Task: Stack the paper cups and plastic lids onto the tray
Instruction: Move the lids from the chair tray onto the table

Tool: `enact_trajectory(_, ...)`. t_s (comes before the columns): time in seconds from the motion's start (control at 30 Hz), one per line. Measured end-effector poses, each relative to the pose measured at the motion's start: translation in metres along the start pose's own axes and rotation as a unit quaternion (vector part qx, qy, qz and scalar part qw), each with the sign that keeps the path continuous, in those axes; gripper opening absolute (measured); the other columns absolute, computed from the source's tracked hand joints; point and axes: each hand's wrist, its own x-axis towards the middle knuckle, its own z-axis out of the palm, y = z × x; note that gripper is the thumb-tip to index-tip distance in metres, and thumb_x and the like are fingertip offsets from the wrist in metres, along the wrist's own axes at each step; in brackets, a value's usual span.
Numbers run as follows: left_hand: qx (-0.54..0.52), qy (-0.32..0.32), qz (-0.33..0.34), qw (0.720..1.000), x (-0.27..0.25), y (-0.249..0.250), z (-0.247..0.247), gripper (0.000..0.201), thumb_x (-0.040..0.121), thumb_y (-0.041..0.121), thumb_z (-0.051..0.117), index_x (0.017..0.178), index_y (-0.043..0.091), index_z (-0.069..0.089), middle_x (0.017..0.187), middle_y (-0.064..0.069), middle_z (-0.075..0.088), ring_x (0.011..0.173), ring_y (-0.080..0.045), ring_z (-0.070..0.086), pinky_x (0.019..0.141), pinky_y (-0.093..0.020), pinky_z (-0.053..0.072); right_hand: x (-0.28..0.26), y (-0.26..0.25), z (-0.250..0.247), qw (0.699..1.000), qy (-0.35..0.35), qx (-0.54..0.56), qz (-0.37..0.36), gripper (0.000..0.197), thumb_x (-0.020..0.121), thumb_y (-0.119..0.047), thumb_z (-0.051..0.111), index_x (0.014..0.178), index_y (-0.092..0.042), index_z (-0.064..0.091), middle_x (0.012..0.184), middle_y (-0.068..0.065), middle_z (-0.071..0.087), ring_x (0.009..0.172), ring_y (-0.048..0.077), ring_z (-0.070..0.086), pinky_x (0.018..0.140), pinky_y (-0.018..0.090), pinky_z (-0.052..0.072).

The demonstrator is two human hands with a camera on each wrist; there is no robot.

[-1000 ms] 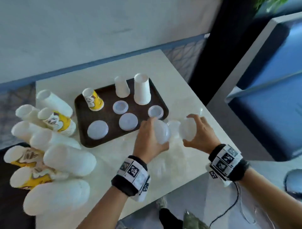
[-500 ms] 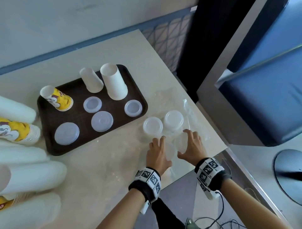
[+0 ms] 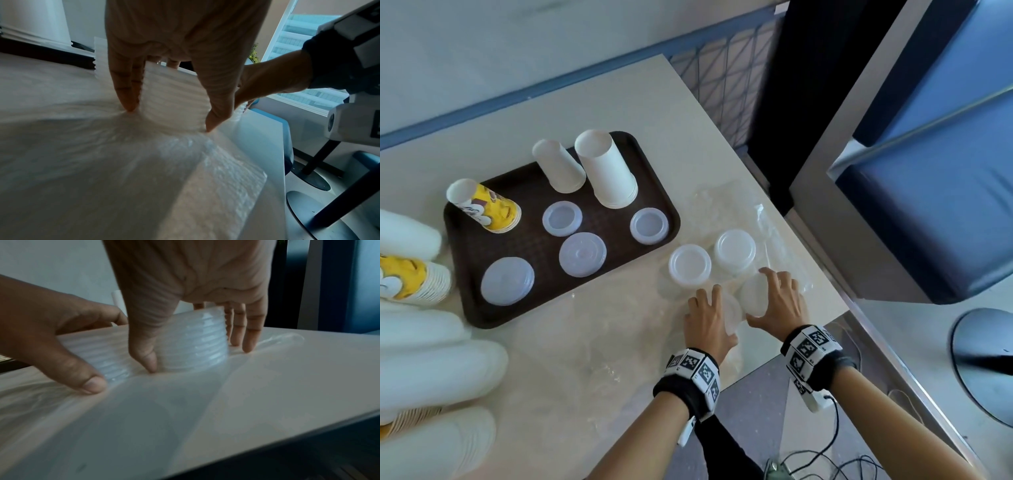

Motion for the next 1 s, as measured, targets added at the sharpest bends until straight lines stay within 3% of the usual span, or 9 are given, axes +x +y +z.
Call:
enact_trajectory(0.2, 0.002, 0.023, 0.02, 1.0, -0.004, -0.004, 0.001, 0.098, 0.066, 0.032, 0.075, 0.136, 0.019, 0.008, 0.132, -0.011, 0.035, 0.11, -0.028, 0.043, 0.082, -0.035, 0.047, -0.006, 0.003, -0.006, 1.0, 0.004, 0.002, 0.006, 0.103, 0.059, -0.043, 0.08, 0.141, -0.023, 0.02, 0.131, 0.011, 0.036, 0.117, 0.03, 0.041, 0.093, 0.039, 0.042)
enact_trajectory(0.3, -0.004, 0.02, 0.035, 0.999, -0.015, -0.008, -0.009, 0.099, 0.068, 0.036, 0.075, 0.144, 0.015, 0.015, 0.138, -0.012, 0.03, 0.117, -0.029, 0.039, 0.088, -0.036, 0.045, -0.014, 0.0, -0.02, 0.999, 0.032, -0.001, -0.004, 0.102, 0.059, -0.048, 0.078, 0.141, -0.023, 0.022, 0.133, 0.01, 0.036, 0.118, 0.029, 0.04, 0.095, 0.04, 0.04)
enact_trajectory(0.37, -0.009, 0.033, 0.052, 0.998, -0.026, -0.013, -0.022, 0.095, 0.069, 0.037, 0.074, 0.143, 0.014, 0.02, 0.138, -0.011, 0.03, 0.121, -0.028, 0.036, 0.091, -0.035, 0.043, -0.02, -0.01, -0.032, 0.997, 0.069, 0.0, -0.037, 0.092, 0.062, -0.049, 0.076, 0.138, -0.02, 0.031, 0.131, 0.01, 0.04, 0.118, 0.029, 0.042, 0.095, 0.041, 0.04)
enact_trajectory(0.47, -0.056, 0.079, 0.072, 0.993, -0.045, -0.029, -0.057, 0.078, 0.073, 0.033, 0.071, 0.138, 0.012, 0.033, 0.136, -0.011, 0.035, 0.126, -0.029, 0.035, 0.093, -0.036, 0.041, -0.026, -0.044, -0.05, 0.978, 0.151, 0.041, -0.134, 0.062, 0.069, -0.034, 0.076, 0.123, -0.014, 0.052, 0.12, 0.012, 0.052, 0.107, 0.033, 0.05, 0.088, 0.047, 0.046)
enact_trajectory(0.53, -0.085, 0.129, 0.074, 0.985, -0.06, -0.046, -0.09, 0.063, 0.077, 0.031, 0.068, 0.131, 0.013, 0.041, 0.133, -0.009, 0.038, 0.124, -0.027, 0.036, 0.091, -0.035, 0.041, -0.028, -0.082, -0.06, 0.958, 0.175, 0.083, -0.213, 0.044, 0.072, -0.03, 0.071, 0.111, -0.012, 0.06, 0.11, 0.01, 0.059, 0.099, 0.031, 0.055, 0.084, 0.046, 0.048)
enact_trajectory(0.67, -0.156, 0.279, 0.039, 0.947, -0.105, -0.1, -0.161, 0.046, 0.077, 0.03, 0.069, 0.116, 0.009, 0.056, 0.113, -0.01, 0.056, 0.105, -0.029, 0.052, 0.081, -0.039, 0.047, -0.048, -0.185, -0.081, 0.892, 0.149, 0.202, -0.377, 0.031, 0.077, -0.031, 0.059, 0.099, -0.01, 0.063, 0.089, 0.003, 0.066, 0.08, 0.016, 0.062, 0.074, 0.028, 0.05)
enact_trajectory(0.87, -0.202, 0.454, -0.073, 0.865, -0.221, -0.221, -0.238, 0.043, 0.075, 0.039, 0.059, 0.109, 0.013, 0.06, 0.108, 0.001, 0.066, 0.099, -0.01, 0.057, 0.08, -0.013, 0.034, -0.13, -0.344, -0.078, 0.793, 0.015, 0.303, -0.529, 0.02, 0.081, -0.02, 0.064, 0.098, -0.01, 0.064, 0.08, 0.003, 0.068, 0.073, 0.009, 0.065, 0.073, 0.021, 0.052)
enact_trajectory(0.93, -0.19, 0.484, -0.121, 0.846, -0.259, -0.266, -0.248, 0.041, 0.077, 0.037, 0.061, 0.109, 0.012, 0.061, 0.109, 0.0, 0.066, 0.099, -0.01, 0.058, 0.077, -0.011, 0.032, -0.165, -0.393, -0.061, 0.761, -0.042, 0.346, -0.548, 0.017, 0.08, -0.015, 0.064, 0.096, -0.009, 0.064, 0.073, -0.004, 0.064, 0.069, 0.002, 0.062, 0.068, 0.01, 0.048)
enact_trajectory(1.0, -0.175, 0.493, -0.179, 0.833, -0.294, -0.312, -0.252, 0.04, 0.082, 0.034, 0.064, 0.112, 0.008, 0.059, 0.113, -0.005, 0.065, 0.105, -0.015, 0.057, 0.08, -0.014, 0.034, -0.2, -0.442, -0.038, 0.735, -0.105, 0.377, -0.554, 0.013, 0.08, -0.013, 0.064, 0.093, -0.01, 0.063, 0.07, -0.006, 0.06, 0.063, 0.002, 0.057, 0.066, 0.009, 0.046)
